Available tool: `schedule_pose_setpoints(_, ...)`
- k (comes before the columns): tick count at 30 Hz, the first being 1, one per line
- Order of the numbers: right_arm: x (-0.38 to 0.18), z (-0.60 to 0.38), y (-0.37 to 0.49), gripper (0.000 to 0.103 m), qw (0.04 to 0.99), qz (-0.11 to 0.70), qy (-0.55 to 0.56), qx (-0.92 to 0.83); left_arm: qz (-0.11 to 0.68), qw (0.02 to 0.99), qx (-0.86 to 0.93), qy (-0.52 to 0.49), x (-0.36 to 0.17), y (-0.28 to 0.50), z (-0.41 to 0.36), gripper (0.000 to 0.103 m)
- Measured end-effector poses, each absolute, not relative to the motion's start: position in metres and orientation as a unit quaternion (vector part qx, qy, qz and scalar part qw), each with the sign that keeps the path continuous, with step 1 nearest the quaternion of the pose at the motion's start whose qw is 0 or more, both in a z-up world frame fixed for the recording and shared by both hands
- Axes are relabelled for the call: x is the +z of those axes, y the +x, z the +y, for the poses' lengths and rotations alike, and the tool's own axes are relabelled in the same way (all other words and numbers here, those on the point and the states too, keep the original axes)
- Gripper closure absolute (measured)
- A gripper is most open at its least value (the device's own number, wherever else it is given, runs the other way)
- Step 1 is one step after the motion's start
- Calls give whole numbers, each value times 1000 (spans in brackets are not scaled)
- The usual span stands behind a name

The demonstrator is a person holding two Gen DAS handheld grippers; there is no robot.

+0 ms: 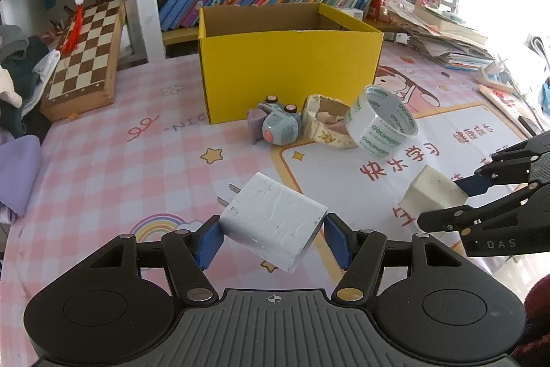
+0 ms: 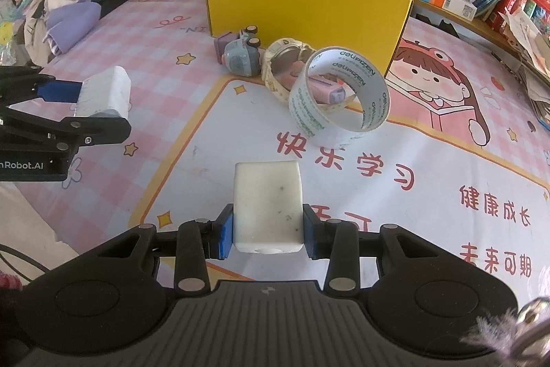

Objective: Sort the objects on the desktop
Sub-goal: 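Lift and carry the charger and block over the yellow box with both tools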

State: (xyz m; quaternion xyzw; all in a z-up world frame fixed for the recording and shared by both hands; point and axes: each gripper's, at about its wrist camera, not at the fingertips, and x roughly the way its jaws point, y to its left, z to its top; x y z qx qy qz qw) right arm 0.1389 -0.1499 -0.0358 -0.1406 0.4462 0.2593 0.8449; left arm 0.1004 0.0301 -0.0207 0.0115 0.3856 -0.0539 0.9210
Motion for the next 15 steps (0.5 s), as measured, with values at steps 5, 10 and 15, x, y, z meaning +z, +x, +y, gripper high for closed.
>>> schedule_pose_setpoints(5, -29, -151, 141, 67, 847, 440, -140, 264, 375, 924, -68, 17, -14, 101, 24, 40)
schedule_pose_setpoints(10, -18, -156, 149, 67, 852, 431, -133, 266, 364, 928, -74, 14, -5, 108, 20, 40)
schedule_pose_setpoints(15, -9, -160, 161, 67, 855, 422, -127, 272, 358, 931, -74, 11, 1, 119, 18, 40)
